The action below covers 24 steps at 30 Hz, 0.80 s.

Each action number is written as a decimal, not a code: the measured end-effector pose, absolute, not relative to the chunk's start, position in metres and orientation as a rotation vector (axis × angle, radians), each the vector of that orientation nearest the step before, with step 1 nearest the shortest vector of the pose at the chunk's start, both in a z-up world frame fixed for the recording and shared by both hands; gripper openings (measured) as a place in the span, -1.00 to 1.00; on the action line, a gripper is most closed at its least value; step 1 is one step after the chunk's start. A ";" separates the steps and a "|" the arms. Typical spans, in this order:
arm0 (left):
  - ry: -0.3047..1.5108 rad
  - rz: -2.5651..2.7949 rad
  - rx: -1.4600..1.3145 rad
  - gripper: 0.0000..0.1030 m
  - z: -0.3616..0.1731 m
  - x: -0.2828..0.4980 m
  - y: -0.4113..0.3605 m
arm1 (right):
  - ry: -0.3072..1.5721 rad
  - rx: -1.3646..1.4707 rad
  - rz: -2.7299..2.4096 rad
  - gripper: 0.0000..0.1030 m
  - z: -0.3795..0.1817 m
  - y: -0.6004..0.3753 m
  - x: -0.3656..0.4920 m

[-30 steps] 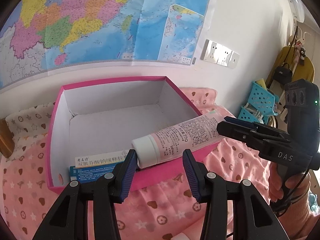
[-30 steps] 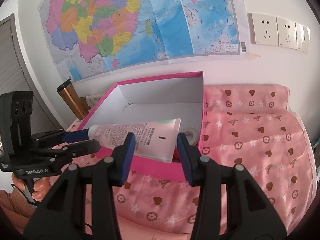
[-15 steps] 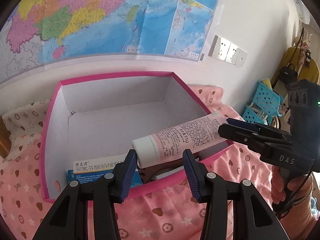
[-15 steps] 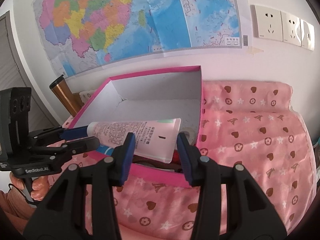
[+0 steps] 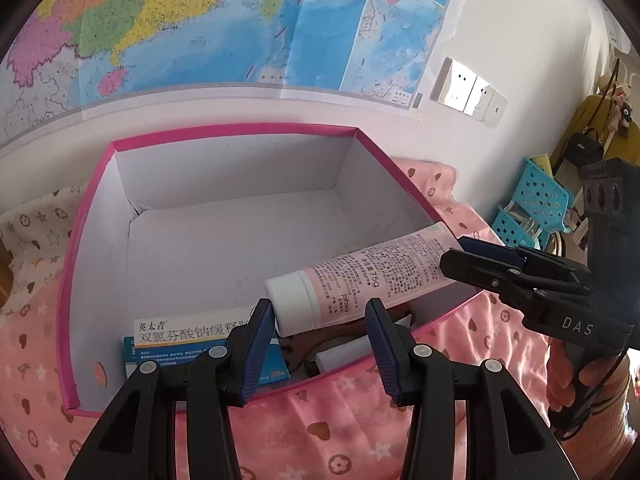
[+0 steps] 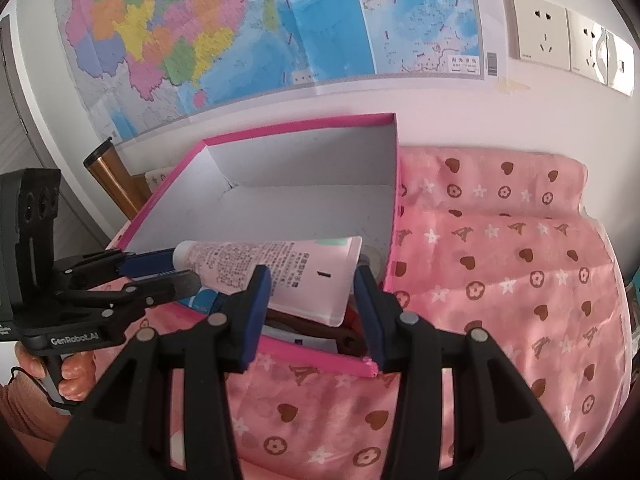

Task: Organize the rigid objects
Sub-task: 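Lower the tube into the magenta box and open the right gripper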

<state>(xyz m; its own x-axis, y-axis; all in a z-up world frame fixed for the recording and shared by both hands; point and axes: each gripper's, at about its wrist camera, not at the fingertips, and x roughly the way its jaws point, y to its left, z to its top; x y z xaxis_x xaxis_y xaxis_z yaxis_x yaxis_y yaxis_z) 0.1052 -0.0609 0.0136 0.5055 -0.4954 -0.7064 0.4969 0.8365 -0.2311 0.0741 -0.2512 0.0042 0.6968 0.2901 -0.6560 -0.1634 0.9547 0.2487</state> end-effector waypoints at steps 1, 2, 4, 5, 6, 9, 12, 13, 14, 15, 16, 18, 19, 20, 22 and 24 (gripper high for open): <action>0.855 -0.596 0.001 -0.09 0.013 0.106 -0.061 | 0.760 0.176 0.254 -0.10 0.004 -0.251 0.074; 0.858 -0.595 0.000 -0.09 0.012 0.107 -0.062 | 0.762 0.177 0.253 -0.10 0.003 -0.251 0.074; 0.861 -0.593 0.001 -0.09 0.011 0.108 -0.062 | 0.765 0.178 0.253 -0.10 0.003 -0.251 0.075; 0.864 -0.592 0.001 -0.09 0.011 0.109 -0.063 | 0.766 0.179 0.253 -0.10 0.003 -0.252 0.075; 0.864 -0.592 0.000 -0.09 0.011 0.109 -0.063 | 0.767 0.178 0.251 -0.10 0.003 -0.251 0.075; 0.866 -0.588 0.001 -0.09 0.010 0.110 -0.063 | 0.771 0.174 0.249 -0.10 0.003 -0.250 0.077; 0.873 -0.587 -0.002 -0.09 0.008 0.111 -0.062 | 0.780 0.171 0.245 -0.10 0.001 -0.249 0.079; 0.876 -0.586 -0.001 -0.09 0.007 0.112 -0.063 | 0.784 0.170 0.243 -0.10 0.000 -0.249 0.080; 0.880 -0.583 0.000 -0.09 0.007 0.113 -0.063 | 0.787 0.168 0.242 -0.10 0.000 -0.248 0.080; 0.881 -0.582 -0.001 -0.09 0.006 0.113 -0.063 | 0.791 0.163 0.238 -0.10 -0.001 -0.247 0.081; 0.884 -0.583 -0.002 -0.09 0.006 0.114 -0.063 | 0.790 0.157 0.235 -0.10 -0.001 -0.246 0.081; 0.890 -0.584 -0.002 -0.09 0.004 0.116 -0.063 | 0.793 0.147 0.227 -0.10 -0.001 -0.245 0.083; 0.895 -0.584 0.001 -0.09 0.003 0.117 -0.063 | 0.794 0.145 0.225 -0.10 -0.001 -0.244 0.083; 0.901 -0.585 0.001 -0.09 0.002 0.118 -0.064 | 0.795 0.144 0.222 -0.10 -0.001 -0.244 0.083; 0.904 -0.579 0.004 -0.09 0.000 0.120 -0.064 | 0.793 0.148 0.212 -0.10 -0.001 -0.245 0.082; 0.905 -0.578 0.005 -0.09 0.000 0.122 -0.065 | 0.787 0.150 0.202 -0.11 -0.001 -0.245 0.082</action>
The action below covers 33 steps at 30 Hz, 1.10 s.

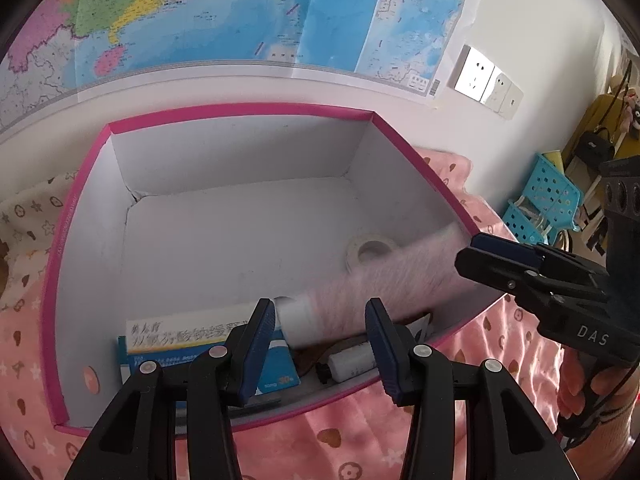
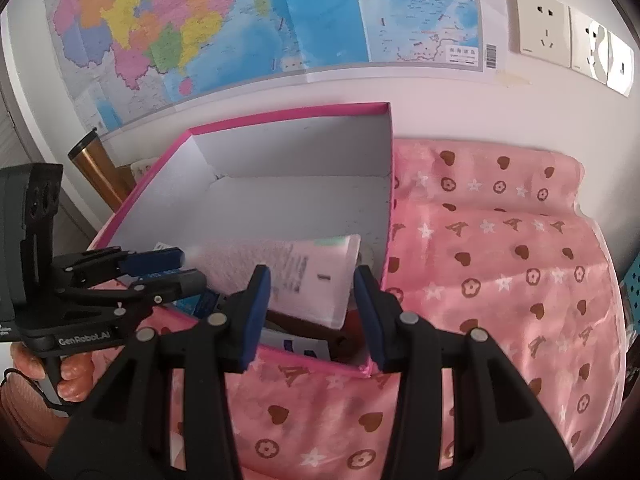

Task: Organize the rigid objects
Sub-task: 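Lower the tube into the magenta box and open the right gripper, then reach the right gripper to the peach bottle with white cap and grasp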

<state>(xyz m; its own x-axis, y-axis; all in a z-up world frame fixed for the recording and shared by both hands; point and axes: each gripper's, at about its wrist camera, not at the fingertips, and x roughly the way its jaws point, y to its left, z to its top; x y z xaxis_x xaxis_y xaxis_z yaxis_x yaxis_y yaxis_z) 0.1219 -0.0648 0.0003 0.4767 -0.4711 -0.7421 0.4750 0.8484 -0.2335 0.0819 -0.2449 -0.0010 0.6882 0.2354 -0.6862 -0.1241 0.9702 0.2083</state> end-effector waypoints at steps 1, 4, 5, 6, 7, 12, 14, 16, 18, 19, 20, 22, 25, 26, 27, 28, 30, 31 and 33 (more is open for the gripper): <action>0.908 -0.579 0.002 -0.09 0.000 0.123 -0.064 | 0.785 0.151 0.198 -0.11 -0.001 -0.245 0.082; 0.910 -0.578 -0.001 -0.09 -0.001 0.122 -0.062 | 0.773 0.164 0.191 -0.11 0.001 -0.247 0.079; 0.904 -0.576 0.000 -0.09 0.000 0.121 -0.061 | 0.765 0.170 0.191 -0.11 0.002 -0.248 0.077; 0.893 -0.572 0.003 -0.09 0.001 0.118 -0.060 | 0.759 0.172 0.191 -0.10 0.002 -0.248 0.075; 0.879 -0.573 0.008 -0.09 0.003 0.115 -0.058 | 0.755 0.176 0.192 -0.11 0.003 -0.249 0.073; 0.819 -0.580 0.022 -0.05 0.014 0.097 -0.050 | 0.716 0.192 0.212 -0.10 0.010 -0.255 0.057; 0.784 -0.589 0.018 -0.02 0.021 0.087 -0.045 | 0.697 0.198 0.225 -0.09 0.013 -0.255 0.049; 0.746 -0.595 0.014 0.01 0.029 0.076 -0.040 | 0.676 0.209 0.245 -0.03 0.017 -0.256 0.039; 0.703 -0.602 0.016 0.09 0.038 0.063 -0.034 | 0.655 0.212 0.266 0.01 0.020 -0.256 0.027; 0.688 -0.609 0.020 0.14 0.041 0.057 -0.033 | 0.650 0.210 0.272 0.02 0.021 -0.255 0.023; 0.677 -0.613 0.025 0.16 0.043 0.052 -0.031 | 0.645 0.208 0.278 0.03 0.021 -0.255 0.017; 0.661 -0.618 0.037 0.18 0.044 0.039 -0.029 | 0.646 0.211 0.298 0.07 0.019 -0.253 0.006; 0.676 -0.629 0.021 0.22 0.038 0.028 -0.025 | 0.664 0.214 0.317 0.14 0.009 -0.252 -0.010; 0.685 -0.622 0.019 0.24 0.033 0.024 -0.025 | 0.679 0.216 0.314 0.15 0.001 -0.252 -0.017; 0.700 -0.617 0.016 0.27 0.027 0.020 -0.024 | 0.697 0.224 0.311 0.15 -0.005 -0.253 -0.021; 0.722 -0.619 0.010 0.27 0.020 0.018 -0.023 | 0.719 0.234 0.307 0.16 -0.013 -0.254 -0.025; 0.765 -0.616 0.027 0.27 0.006 0.011 -0.025 | 0.761 0.247 0.291 0.16 -0.028 -0.256 -0.031; 0.777 -0.612 0.032 0.27 0.001 0.009 -0.026 | 0.788 0.255 0.278 0.16 -0.038 -0.258 -0.035; 0.808 -0.612 0.044 0.27 -0.010 0.002 -0.029 | 0.825 0.274 0.262 0.16 -0.052 -0.261 -0.043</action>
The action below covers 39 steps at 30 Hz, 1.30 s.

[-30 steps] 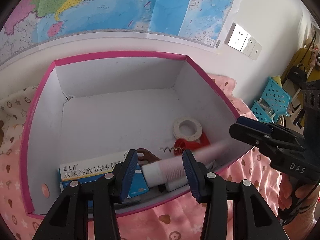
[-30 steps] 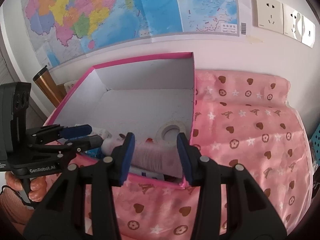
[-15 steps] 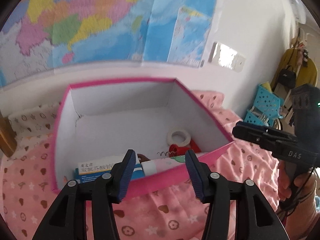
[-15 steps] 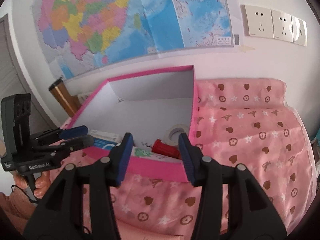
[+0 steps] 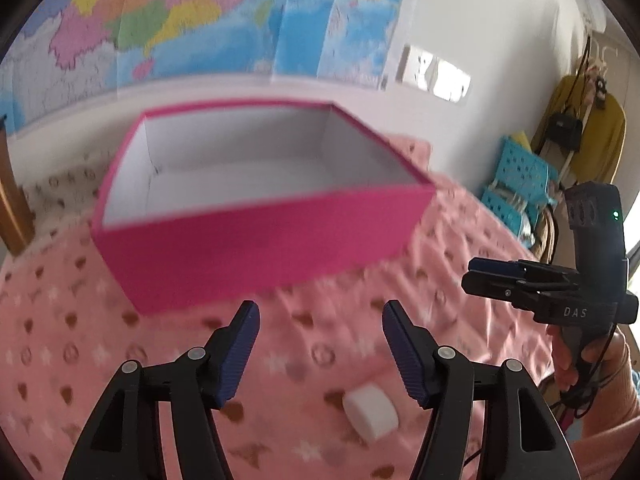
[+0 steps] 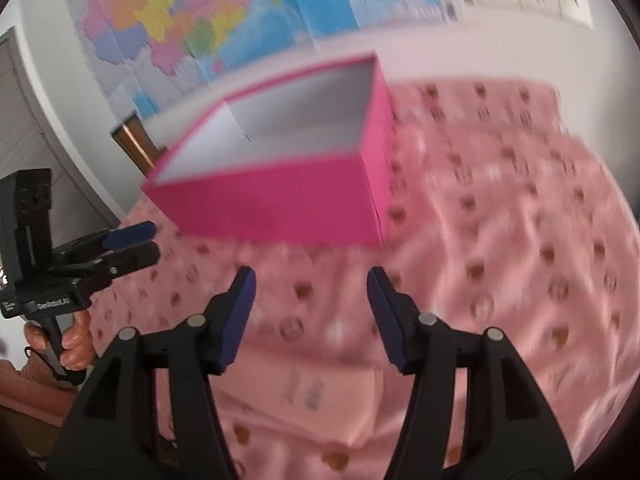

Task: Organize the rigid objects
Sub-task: 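Reach the right gripper to the peach bottle with white cap and grasp, then lift the peach bottle with the right gripper off the sheet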

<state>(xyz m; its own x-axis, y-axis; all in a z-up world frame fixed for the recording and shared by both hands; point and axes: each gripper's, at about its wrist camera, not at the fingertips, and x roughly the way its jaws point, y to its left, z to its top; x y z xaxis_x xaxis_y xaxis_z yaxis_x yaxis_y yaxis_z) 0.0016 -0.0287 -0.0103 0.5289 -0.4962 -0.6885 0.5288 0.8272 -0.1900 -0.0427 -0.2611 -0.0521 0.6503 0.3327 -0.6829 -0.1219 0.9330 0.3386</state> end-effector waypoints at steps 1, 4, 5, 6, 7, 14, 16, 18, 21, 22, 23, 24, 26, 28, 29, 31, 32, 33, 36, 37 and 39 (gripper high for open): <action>0.816 -0.615 0.049 0.27 -0.014 -0.003 -0.030 | 0.839 0.279 0.252 0.16 -0.058 -0.263 -0.046; 0.846 -0.639 0.057 0.26 -0.024 -0.014 -0.033 | 0.873 0.306 0.230 0.16 -0.073 -0.267 -0.057; 0.857 -0.652 0.056 0.26 -0.026 -0.018 -0.034 | 0.880 0.313 0.230 0.16 -0.076 -0.269 -0.060; 0.867 -0.659 0.057 0.26 -0.029 -0.021 -0.036 | 0.889 0.315 0.227 0.16 -0.079 -0.269 -0.064; 0.875 -0.666 0.060 0.26 -0.031 -0.024 -0.037 | 0.896 0.316 0.225 0.16 -0.081 -0.270 -0.066; 0.922 -0.712 0.073 0.20 -0.038 -0.038 -0.044 | 0.924 0.356 0.223 0.16 -0.090 -0.277 -0.079; 0.936 -0.720 0.073 0.12 -0.041 -0.040 -0.046 | 0.926 0.352 0.223 0.16 -0.091 -0.276 -0.081; 0.956 -0.733 0.061 0.11 -0.044 -0.041 -0.046 | 0.927 0.352 0.230 0.15 -0.090 -0.275 -0.083; 0.986 -0.742 0.037 0.09 -0.050 -0.037 -0.044 | 0.931 0.356 0.234 0.16 -0.091 -0.274 -0.083; 0.993 -0.740 0.031 0.09 -0.051 -0.037 -0.043 | 0.933 0.357 0.237 0.16 -0.091 -0.273 -0.082; 0.995 -0.736 0.029 0.08 -0.051 -0.037 -0.043 | 0.937 0.359 0.241 0.16 -0.092 -0.272 -0.082; 0.995 -0.734 0.028 0.08 -0.051 -0.036 -0.042 | 0.941 0.359 0.245 0.16 -0.093 -0.271 -0.082; 0.997 -0.742 0.021 0.08 -0.050 -0.037 -0.042 | 0.946 0.360 0.251 0.16 -0.095 -0.270 -0.083; 0.997 -0.746 0.020 0.08 -0.049 -0.038 -0.043 | 0.946 0.360 0.250 0.16 -0.096 -0.269 -0.083; 0.998 -0.747 0.022 0.07 -0.049 -0.038 -0.043 | 0.946 0.365 0.251 0.16 -0.096 -0.269 -0.083; 1.008 -0.754 0.022 -0.03 -0.051 -0.038 -0.045 | 0.947 0.375 0.253 0.16 -0.096 -0.270 -0.083; 1.013 -0.753 0.023 -0.05 -0.051 -0.038 -0.046 | 0.949 0.381 0.256 0.16 -0.097 -0.270 -0.083; 1.015 -0.752 0.024 -0.06 -0.052 -0.038 -0.046 | 0.949 0.381 0.256 0.16 -0.097 -0.269 -0.083; 1.016 -0.751 0.020 -0.06 -0.052 -0.037 -0.046 | 0.950 0.375 0.259 0.16 -0.096 -0.270 -0.082; 1.018 -0.751 0.019 -0.06 -0.052 -0.037 -0.046 | 0.949 0.374 0.260 0.16 -0.096 -0.270 -0.082; 1.017 -0.748 0.025 -0.06 -0.052 -0.037 -0.047 | 0.949 0.368 0.260 0.16 -0.097 -0.271 -0.082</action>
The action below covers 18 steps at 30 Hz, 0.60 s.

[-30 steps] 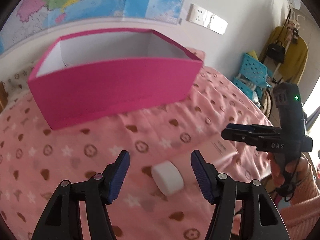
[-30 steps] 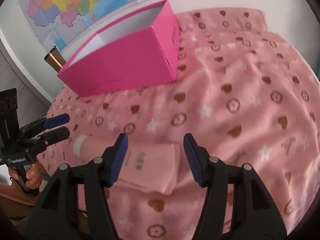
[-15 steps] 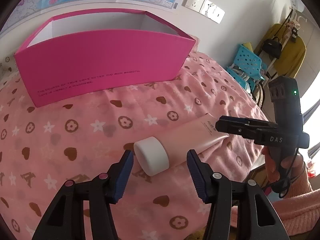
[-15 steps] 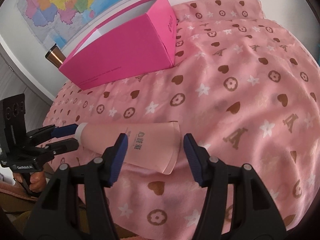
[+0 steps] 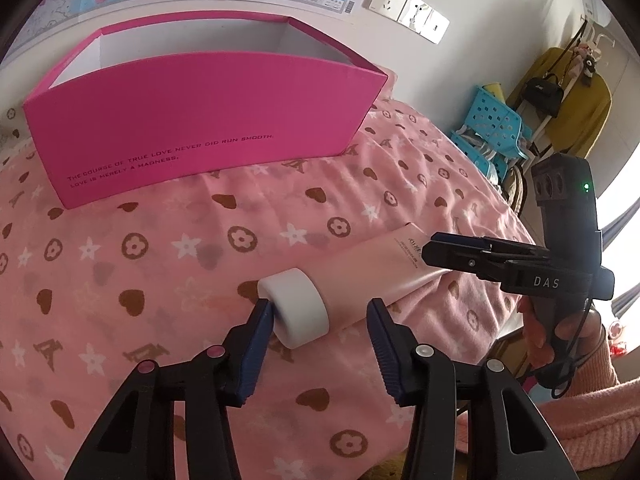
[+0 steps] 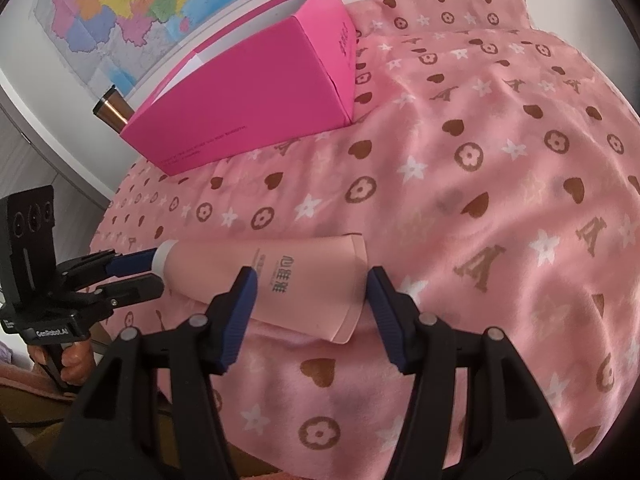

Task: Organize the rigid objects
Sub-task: 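Lift the peach bottle with the right gripper off the sheet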

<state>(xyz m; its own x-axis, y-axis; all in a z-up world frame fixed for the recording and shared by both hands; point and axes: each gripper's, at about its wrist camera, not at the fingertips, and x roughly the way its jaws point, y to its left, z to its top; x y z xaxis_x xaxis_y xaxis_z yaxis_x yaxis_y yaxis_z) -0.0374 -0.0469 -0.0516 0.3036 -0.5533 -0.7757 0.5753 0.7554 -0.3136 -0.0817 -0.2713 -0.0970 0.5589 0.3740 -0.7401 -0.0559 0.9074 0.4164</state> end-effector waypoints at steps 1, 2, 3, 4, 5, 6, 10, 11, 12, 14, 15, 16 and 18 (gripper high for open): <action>1.016 -0.745 0.028 -0.06 -0.051 -0.038 -0.047 | 0.949 0.365 0.259 0.16 -0.097 -0.271 -0.082; 1.016 -0.743 0.033 -0.04 -0.051 -0.038 -0.048 | 0.950 0.361 0.260 0.17 -0.097 -0.271 -0.082; 1.016 -0.742 0.036 -0.04 -0.051 -0.038 -0.049 | 0.950 0.357 0.259 0.17 -0.097 -0.270 -0.081; 1.016 -0.741 0.037 -0.03 -0.051 -0.038 -0.049 | 0.951 0.351 0.256 0.17 -0.097 -0.269 -0.081; 1.016 -0.740 0.038 -0.02 -0.051 -0.038 -0.050 | 0.951 0.347 0.253 0.17 -0.096 -0.269 -0.081; 1.017 -0.738 0.038 -0.02 -0.051 -0.038 -0.050 | 0.951 0.345 0.251 0.17 -0.096 -0.268 -0.081; 1.022 -0.735 0.032 0.02 -0.052 -0.037 -0.050 | 0.948 0.332 0.246 0.17 -0.096 -0.267 -0.081; 1.024 -0.734 0.023 0.02 -0.052 -0.037 -0.049 | 0.948 0.326 0.243 0.17 -0.095 -0.266 -0.081; 1.025 -0.733 0.017 0.02 -0.052 -0.036 -0.049 | 0.947 0.325 0.240 0.17 -0.095 -0.265 -0.082; 1.021 -0.727 0.016 0.02 -0.051 -0.035 -0.048 | 0.941 0.330 0.245 0.17 -0.094 -0.265 -0.083; 1.019 -0.725 0.015 0.02 -0.051 -0.035 -0.047 | 0.939 0.329 0.248 0.17 -0.093 -0.265 -0.083; 1.019 -0.725 0.013 0.02 -0.051 -0.034 -0.047 | 0.936 0.327 0.249 0.17 -0.093 -0.264 -0.083; 1.021 -0.725 0.006 0.02 -0.051 -0.034 -0.045 | 0.933 0.324 0.250 0.17 -0.092 -0.263 -0.083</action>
<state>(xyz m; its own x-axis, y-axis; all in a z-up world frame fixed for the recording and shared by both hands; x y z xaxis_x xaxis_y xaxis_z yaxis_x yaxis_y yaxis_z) -0.0340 -0.0453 -0.0514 0.3131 -0.5471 -0.7763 0.5523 0.7699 -0.3198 -0.0829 -0.2635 -0.0921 0.5724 0.3479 -0.7425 -0.0706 0.9231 0.3781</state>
